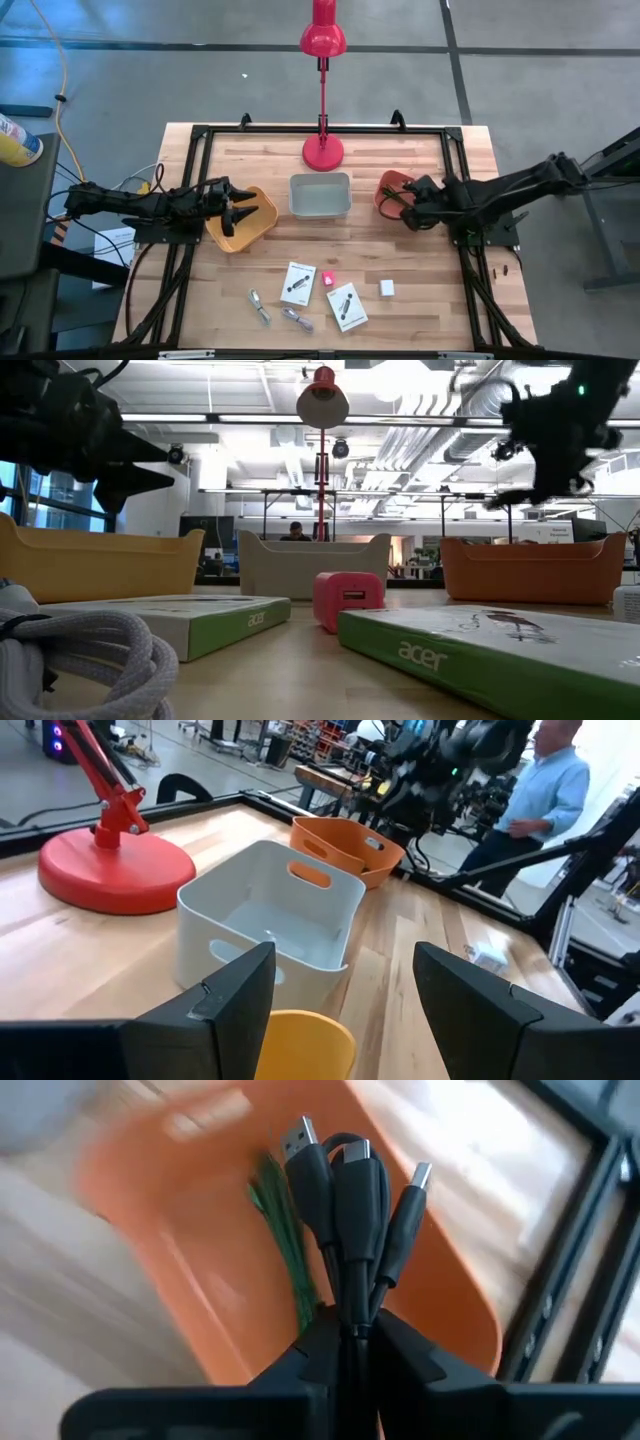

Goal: Pick and place items into bin
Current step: Put the black charger cable into the orange bin

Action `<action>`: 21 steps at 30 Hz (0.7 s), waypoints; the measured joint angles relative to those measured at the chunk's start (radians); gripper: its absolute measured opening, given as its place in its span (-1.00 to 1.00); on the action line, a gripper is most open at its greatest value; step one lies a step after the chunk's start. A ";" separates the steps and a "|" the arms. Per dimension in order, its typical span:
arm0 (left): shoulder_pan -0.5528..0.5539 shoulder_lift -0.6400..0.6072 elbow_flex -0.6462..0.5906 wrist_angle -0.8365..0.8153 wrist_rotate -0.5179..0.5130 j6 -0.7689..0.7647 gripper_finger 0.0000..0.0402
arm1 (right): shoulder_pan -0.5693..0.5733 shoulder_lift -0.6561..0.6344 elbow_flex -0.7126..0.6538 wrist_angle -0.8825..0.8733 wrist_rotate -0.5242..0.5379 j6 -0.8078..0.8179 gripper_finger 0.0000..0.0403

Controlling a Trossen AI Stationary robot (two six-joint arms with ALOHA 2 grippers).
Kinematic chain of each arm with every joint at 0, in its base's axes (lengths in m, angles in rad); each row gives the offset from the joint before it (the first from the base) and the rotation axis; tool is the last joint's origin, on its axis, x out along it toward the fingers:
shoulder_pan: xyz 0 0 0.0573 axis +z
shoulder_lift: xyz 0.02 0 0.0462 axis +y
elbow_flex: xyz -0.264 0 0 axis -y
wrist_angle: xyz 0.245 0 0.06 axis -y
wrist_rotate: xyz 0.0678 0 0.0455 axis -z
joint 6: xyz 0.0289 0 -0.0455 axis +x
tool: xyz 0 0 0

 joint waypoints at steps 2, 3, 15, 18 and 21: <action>0.000 0.000 0.000 0.000 0.001 -0.019 0.13 | -0.017 0.000 -0.045 0.028 -0.016 0.018 -0.75; 0.000 0.000 0.000 0.000 0.001 -0.025 0.13 | -0.023 0.000 -0.064 0.051 -0.023 0.019 -0.73; 0.000 0.000 0.000 0.001 -0.033 -0.026 0.13 | -0.102 0.000 -0.161 0.255 -0.024 -0.187 -0.80; 0.000 0.000 0.000 0.004 -0.061 -0.021 0.13 | -0.128 0.000 -0.161 0.264 -0.023 -0.243 -0.72; 0.000 0.000 0.000 0.004 -0.083 -0.017 0.13 | -0.152 0.000 -0.161 0.267 -0.026 -0.288 -0.62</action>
